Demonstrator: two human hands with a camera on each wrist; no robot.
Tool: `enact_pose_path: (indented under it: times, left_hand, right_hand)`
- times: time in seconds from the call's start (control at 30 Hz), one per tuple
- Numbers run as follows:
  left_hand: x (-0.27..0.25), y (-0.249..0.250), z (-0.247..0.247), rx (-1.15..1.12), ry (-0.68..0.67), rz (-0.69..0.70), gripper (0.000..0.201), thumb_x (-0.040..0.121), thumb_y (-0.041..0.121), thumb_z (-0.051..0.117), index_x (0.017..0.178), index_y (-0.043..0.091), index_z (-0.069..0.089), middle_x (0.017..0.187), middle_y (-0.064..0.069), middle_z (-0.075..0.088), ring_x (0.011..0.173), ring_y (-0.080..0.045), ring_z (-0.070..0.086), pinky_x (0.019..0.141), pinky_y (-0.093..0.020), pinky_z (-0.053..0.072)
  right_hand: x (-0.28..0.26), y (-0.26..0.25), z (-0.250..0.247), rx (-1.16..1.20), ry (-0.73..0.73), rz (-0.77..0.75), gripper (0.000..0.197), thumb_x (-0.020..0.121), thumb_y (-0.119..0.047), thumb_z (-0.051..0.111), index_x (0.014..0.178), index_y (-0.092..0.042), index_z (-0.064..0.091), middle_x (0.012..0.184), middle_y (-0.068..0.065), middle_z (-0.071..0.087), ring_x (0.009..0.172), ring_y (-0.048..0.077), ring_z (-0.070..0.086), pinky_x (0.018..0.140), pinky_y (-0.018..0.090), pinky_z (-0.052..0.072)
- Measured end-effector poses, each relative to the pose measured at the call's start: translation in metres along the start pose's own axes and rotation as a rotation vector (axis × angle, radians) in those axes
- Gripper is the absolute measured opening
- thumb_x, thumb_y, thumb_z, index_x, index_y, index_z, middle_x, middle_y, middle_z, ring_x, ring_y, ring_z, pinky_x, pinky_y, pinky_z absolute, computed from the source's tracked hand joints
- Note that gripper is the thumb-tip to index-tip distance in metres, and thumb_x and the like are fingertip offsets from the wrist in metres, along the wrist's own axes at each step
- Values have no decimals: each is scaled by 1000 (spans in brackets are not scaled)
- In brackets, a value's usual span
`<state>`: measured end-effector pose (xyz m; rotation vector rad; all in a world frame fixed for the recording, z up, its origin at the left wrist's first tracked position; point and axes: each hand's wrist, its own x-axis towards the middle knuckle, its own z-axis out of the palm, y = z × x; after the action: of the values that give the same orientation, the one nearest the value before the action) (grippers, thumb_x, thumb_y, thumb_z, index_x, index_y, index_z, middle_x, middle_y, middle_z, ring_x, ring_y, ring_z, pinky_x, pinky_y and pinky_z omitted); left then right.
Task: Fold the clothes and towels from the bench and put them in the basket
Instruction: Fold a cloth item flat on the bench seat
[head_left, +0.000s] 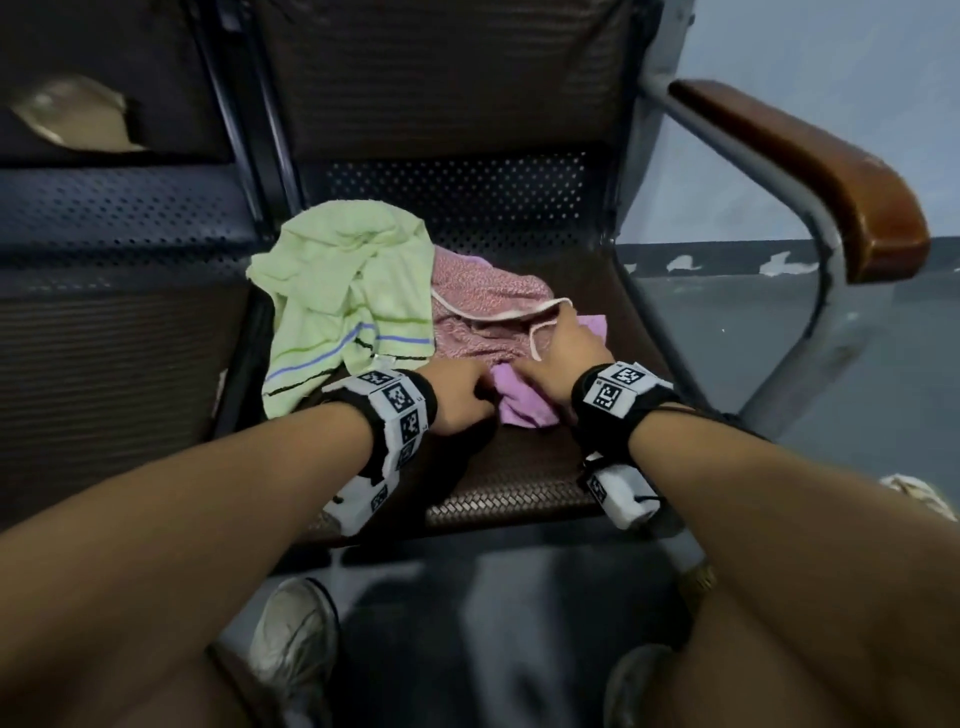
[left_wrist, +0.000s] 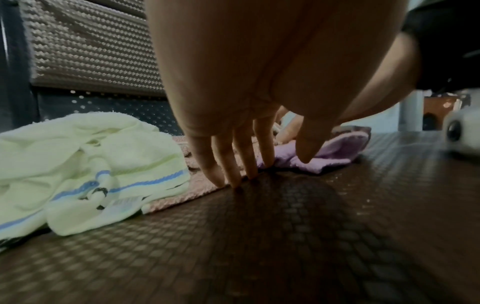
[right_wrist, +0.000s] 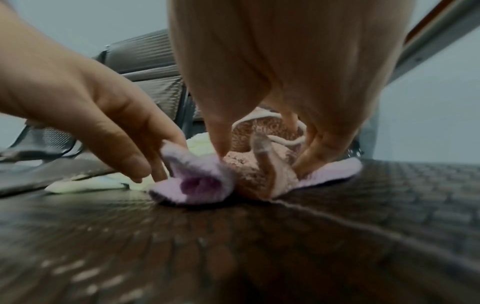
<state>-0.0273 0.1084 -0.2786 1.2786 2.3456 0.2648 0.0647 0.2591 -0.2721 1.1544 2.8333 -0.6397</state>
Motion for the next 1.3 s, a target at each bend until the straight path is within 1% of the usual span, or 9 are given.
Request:
enact_pose_path:
  times: [0.1,0.27,0.4,0.53,0.7,0.8,0.97,1.1,1.3]
  left_hand:
    - [5,-2,-6,-28,53,-13,30,90,28,62,117,15,65,117,-9,69,109,-27,62,89,-30,48]
    - [12,-5,-16,-139,354,-96,53,78,32,74,117,19,41,115,-7,57,91,-25,59,62,-27,38]
    - [20,2,-30,-132,349,-46,96,67,43,85,147,31,31,142,-15,42,123,-36,51,103,-43,46]
    - [24,17,-41,-55,413,2,32,85,41,67,110,23,64,111,-10,67,104,-35,62,86,-38,50]
    - [11,51,-53,-145,570,58,12,89,15,49,99,13,55,95,-8,66,90,-28,59,76,-40,45]
    - [-7,77,-54,-298,523,248,15,82,12,59,91,9,47,83,-7,60,83,-31,58,69,-41,43]
    - [-32,75,-56,-396,362,304,33,72,22,60,97,21,38,81,1,55,78,-25,56,64,-39,41]
    - [-35,39,-54,-74,376,119,56,80,22,71,130,24,46,125,-6,59,114,-29,56,94,-45,46]
    - [-38,16,-66,-167,606,16,15,92,11,49,104,9,57,98,-17,67,93,-38,61,79,-44,47]
  right_hand:
    - [6,1,-8,127,-10,-22,30,95,-27,58,113,-4,65,104,16,70,104,37,65,82,36,51]
    - [-13,-12,-37,481,90,-215,32,93,-20,44,71,-6,64,73,5,63,76,24,59,80,43,51]
    - [-44,-12,-69,681,136,-448,27,82,-21,38,57,-16,46,56,-9,42,59,10,40,62,32,35]
    - [-61,15,-91,696,231,-386,30,81,-20,38,52,-15,43,52,-9,38,55,8,38,61,28,34]
    - [-66,50,-89,529,152,-155,34,81,-43,64,96,-14,57,91,-4,63,80,12,59,78,38,49]
    - [-71,37,-81,401,89,-224,76,70,-51,79,132,-28,42,124,-4,60,106,14,60,92,30,46]
    - [-75,14,-84,432,205,-288,27,83,-10,53,107,-17,63,97,0,69,93,23,65,83,35,51]
    - [-84,6,-98,627,255,-440,30,74,1,39,94,-10,58,88,9,66,86,28,61,75,37,47]
    - [-88,11,-100,558,186,-350,33,79,-2,46,108,-16,48,92,10,65,88,30,63,80,46,50]
